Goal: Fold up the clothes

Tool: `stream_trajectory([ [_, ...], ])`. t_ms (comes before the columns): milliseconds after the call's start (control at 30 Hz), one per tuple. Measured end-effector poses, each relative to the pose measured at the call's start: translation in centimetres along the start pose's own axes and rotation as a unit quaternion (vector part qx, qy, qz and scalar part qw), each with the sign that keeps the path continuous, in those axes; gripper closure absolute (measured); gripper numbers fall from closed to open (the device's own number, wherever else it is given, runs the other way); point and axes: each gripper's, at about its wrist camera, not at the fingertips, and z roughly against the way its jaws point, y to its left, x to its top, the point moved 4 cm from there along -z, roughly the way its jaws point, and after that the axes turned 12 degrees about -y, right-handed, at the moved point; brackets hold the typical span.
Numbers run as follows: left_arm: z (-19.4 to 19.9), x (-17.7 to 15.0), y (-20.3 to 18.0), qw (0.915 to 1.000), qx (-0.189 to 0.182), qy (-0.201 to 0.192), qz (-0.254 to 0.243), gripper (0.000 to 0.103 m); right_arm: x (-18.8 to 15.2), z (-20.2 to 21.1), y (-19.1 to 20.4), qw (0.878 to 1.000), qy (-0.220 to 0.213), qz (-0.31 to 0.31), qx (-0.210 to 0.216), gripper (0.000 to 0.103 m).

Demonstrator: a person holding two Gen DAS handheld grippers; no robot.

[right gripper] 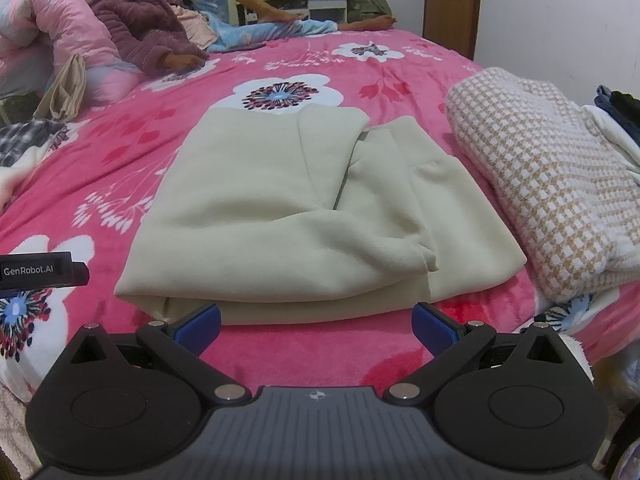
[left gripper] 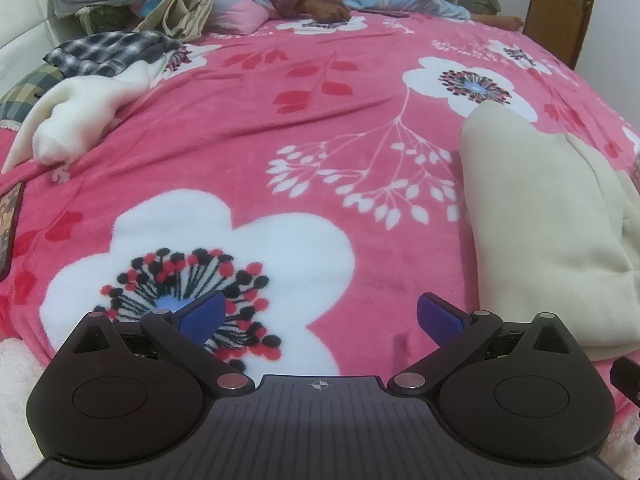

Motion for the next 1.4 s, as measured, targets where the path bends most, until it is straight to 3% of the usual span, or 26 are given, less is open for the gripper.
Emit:
stream_trajectory([
  [1400, -0.61, -0.43, 0.12, 0.9997, -0.018, 0.01, 0.013, 0.001, -0.3, -0.63, 0.28, 1.0, 0.007, -0.003, 0.007, 0.0],
])
